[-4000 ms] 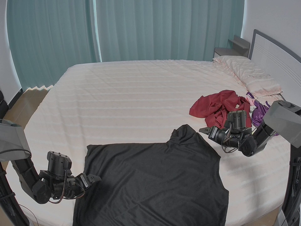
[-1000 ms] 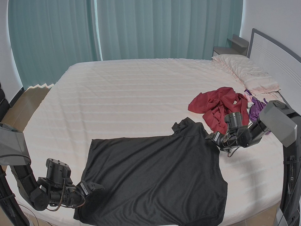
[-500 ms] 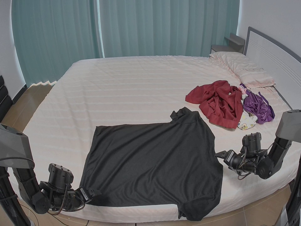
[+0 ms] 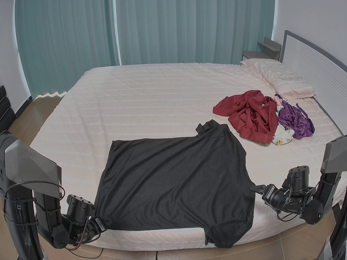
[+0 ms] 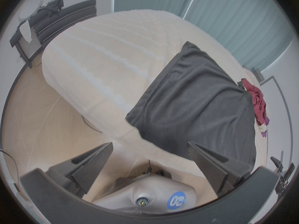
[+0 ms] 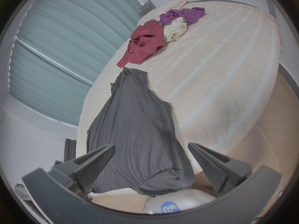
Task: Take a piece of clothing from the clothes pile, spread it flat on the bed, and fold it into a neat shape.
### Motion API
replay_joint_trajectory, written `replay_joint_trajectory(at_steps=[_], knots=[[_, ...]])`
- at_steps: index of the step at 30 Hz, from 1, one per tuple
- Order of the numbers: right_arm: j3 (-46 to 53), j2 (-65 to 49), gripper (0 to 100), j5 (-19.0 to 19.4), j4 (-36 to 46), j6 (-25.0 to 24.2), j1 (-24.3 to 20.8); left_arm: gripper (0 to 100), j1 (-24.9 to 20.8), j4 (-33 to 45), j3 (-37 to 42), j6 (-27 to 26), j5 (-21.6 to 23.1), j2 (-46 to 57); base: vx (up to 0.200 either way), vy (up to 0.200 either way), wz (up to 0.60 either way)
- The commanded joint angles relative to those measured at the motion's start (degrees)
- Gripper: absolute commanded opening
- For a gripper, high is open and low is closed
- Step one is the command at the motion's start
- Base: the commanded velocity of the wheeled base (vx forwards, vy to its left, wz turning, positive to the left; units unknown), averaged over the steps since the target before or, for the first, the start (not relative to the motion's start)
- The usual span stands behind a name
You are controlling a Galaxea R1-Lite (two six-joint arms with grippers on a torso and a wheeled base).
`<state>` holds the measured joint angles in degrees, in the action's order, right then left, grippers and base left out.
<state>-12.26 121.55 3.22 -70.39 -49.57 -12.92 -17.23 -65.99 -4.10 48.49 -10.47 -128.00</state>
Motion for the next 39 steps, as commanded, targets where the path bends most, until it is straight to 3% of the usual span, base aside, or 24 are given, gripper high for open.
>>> replay_joint_trajectory(at_steps=[1,7,23,24,34,39], knots=[[2.07,0.26,100,0.03,-2.74,-0.09,-1.05,100,-1.23,-6.08,-0.12,-0.15,-2.1,-7.53,0.0,0.0,0.0],[3.39,0.18,100,-0.05,-5.37,0.0,-2.37,100,-1.14,-11.97,-0.56,-2.88,-6.67,-12.98,0.0,0.0,0.0],[4.09,0.09,100,-0.14,-5.9,0.0,-2.55,100,1.14,-14.78,-5.04,-3.58,-7.28,-13.24,0.0,0.0,0.0],[4.09,0.09,100,-0.14,-5.99,0.0,-2.55,0,1.14,-14.78,-5.04,-3.58,-7.28,-13.33,0.0,0.0,0.0],[3.91,3.78,100,-0.49,-7.66,1.14,-2.11,0,1.32,-15.66,-0.65,-3.23,-9.39,-12.27,0.0,0.0,0.0],[0.13,11.78,100,-0.05,-7.57,6.32,-1.49,0,1.4,-20.23,1.81,-2.88,-7.28,-9.02,0.0,0.0,0.0]])
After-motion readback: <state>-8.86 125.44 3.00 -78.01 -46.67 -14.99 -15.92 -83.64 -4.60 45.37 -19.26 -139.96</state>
